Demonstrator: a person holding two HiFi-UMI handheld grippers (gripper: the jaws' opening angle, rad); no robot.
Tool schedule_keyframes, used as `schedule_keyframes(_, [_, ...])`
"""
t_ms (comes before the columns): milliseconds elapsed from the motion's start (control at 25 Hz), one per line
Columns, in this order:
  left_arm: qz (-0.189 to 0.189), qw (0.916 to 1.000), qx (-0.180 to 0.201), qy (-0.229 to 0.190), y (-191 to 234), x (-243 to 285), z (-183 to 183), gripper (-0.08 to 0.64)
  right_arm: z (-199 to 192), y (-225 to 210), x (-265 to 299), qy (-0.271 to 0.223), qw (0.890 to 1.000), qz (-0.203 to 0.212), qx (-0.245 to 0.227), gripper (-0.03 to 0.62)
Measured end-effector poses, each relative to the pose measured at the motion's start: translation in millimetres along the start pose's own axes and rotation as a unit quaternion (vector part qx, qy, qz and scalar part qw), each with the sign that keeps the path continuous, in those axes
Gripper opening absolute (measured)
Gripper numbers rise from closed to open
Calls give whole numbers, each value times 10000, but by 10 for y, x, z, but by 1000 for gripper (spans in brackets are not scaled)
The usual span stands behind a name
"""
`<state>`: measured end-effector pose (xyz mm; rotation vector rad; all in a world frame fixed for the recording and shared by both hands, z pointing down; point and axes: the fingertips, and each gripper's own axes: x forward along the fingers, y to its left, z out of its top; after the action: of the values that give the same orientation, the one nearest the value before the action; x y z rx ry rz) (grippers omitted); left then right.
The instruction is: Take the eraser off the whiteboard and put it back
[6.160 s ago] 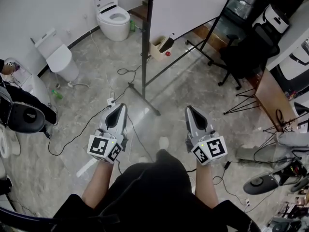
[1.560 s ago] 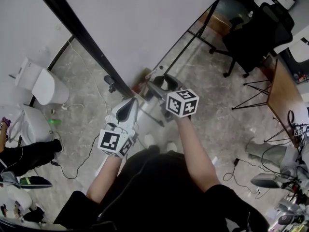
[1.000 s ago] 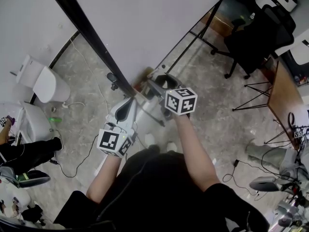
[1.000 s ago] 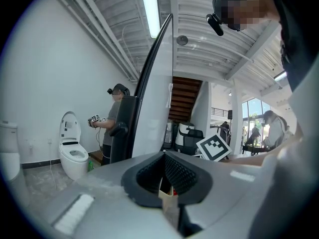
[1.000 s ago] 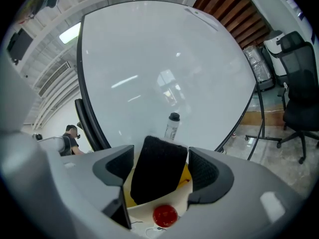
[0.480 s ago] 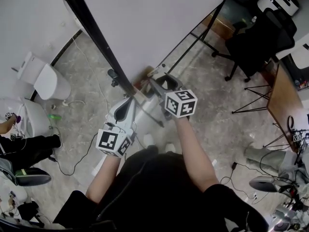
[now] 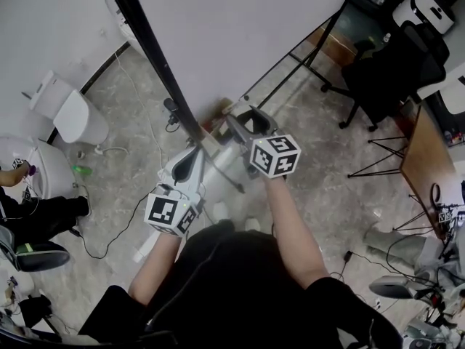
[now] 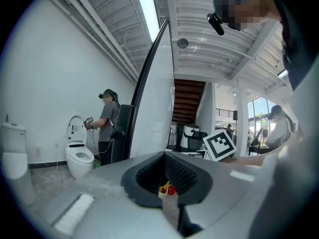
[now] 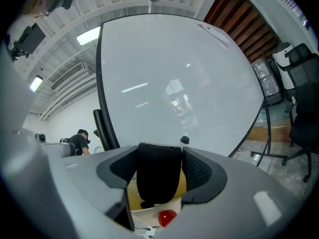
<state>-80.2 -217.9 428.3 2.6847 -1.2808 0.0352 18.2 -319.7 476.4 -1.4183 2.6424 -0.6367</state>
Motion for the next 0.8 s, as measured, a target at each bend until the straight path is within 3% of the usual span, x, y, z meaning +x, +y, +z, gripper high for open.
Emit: schedule_keyframes(800, [622,9973,6,-397,-95,-234,158,5,564,368,-714,-566,9952,591,-545,279])
